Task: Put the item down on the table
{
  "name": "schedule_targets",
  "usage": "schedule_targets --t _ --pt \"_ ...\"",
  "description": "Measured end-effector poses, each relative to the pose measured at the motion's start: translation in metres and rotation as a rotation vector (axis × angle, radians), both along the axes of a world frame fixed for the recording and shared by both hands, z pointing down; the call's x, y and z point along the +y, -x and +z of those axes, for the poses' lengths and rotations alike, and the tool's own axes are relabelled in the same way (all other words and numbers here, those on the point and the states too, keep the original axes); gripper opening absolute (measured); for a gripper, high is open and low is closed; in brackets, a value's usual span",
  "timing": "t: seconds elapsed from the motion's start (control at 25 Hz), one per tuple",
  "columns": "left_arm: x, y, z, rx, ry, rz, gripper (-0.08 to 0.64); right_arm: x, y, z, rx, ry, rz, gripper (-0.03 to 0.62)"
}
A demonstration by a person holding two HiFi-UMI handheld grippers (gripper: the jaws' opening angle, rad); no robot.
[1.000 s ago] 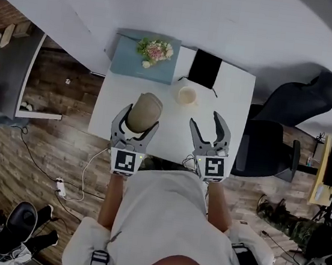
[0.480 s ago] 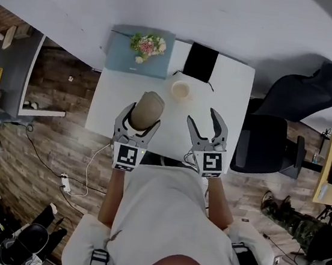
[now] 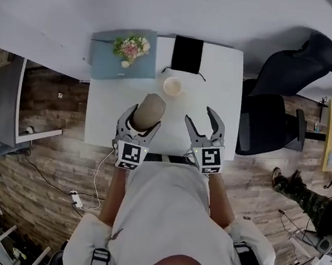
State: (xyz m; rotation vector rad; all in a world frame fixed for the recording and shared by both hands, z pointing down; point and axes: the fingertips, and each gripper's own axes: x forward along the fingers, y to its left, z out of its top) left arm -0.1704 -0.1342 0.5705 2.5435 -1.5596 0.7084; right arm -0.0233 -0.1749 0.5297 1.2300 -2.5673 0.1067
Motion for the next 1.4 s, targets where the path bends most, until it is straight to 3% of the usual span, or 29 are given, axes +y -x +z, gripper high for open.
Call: schedule_targets --t 0.48,1.4 --pt "-0.002 -0.015 0.041 -0.026 0.078 0.146 0.394 0.007 -0.005 0.033 0.059 0.068 0.072 0.298" --pt "0.003 -0.039 0.108 -0.072 0.227 0.258 0.394 0.012 -0.015 0.086 0.114 0.186 0.088 0.298"
